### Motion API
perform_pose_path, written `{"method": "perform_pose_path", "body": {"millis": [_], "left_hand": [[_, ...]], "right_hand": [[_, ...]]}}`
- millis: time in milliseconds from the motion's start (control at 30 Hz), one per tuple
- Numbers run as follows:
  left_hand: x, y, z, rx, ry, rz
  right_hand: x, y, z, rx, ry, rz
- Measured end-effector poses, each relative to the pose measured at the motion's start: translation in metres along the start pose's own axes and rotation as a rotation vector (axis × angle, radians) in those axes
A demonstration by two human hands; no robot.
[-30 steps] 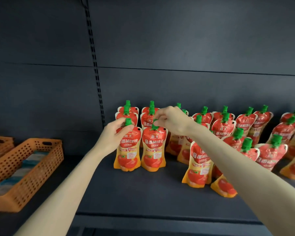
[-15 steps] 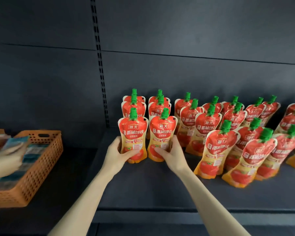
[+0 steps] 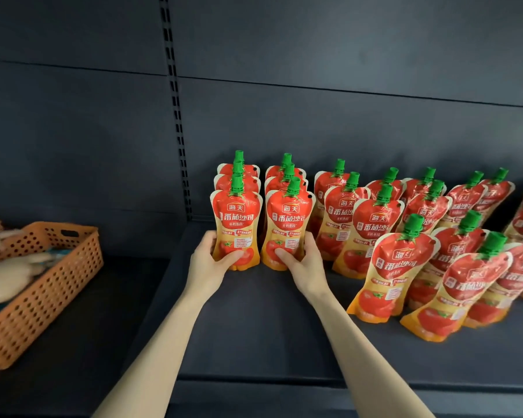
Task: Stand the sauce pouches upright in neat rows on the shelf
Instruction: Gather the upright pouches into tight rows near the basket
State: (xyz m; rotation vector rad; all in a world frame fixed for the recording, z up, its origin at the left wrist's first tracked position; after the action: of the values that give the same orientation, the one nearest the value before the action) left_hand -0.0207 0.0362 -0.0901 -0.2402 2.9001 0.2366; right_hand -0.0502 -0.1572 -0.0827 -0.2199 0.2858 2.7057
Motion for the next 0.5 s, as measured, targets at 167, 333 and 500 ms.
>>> {"method": "perform_pose_path", "body": {"millis": [167,333,500], "left_hand": [[-0.0008,-0.0012,0.0,-0.027,-0.008,-0.012],[-0.0013,-0.0013,0.0006,-0.095,-0.024,-0.016],[-0.002,-0.001,0.0013,-0.106,-0.032,-0.022]], "right_hand": [[-0.0029,0.0013,-0.0027,0.005,-0.009,-0.027],[-0.0015,0.0038,-0.0026,0.035,0.004,-0.05],[-0.0014,0.0032,-0.0022,0.07,0.03,-0.045]]}}
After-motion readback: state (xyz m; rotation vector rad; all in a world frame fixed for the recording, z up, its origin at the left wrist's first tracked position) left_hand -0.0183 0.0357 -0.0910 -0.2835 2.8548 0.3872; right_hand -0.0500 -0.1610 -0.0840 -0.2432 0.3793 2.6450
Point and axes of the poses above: each hand's wrist, its own x-axis away from the middle knuckle, its own y-axis out of the back of the hand, z = x × y, the point moved 4 cm from there along -x, towards the middle knuckle, and after that the axes turned 9 degrees about -z, right-handed, at the moved point
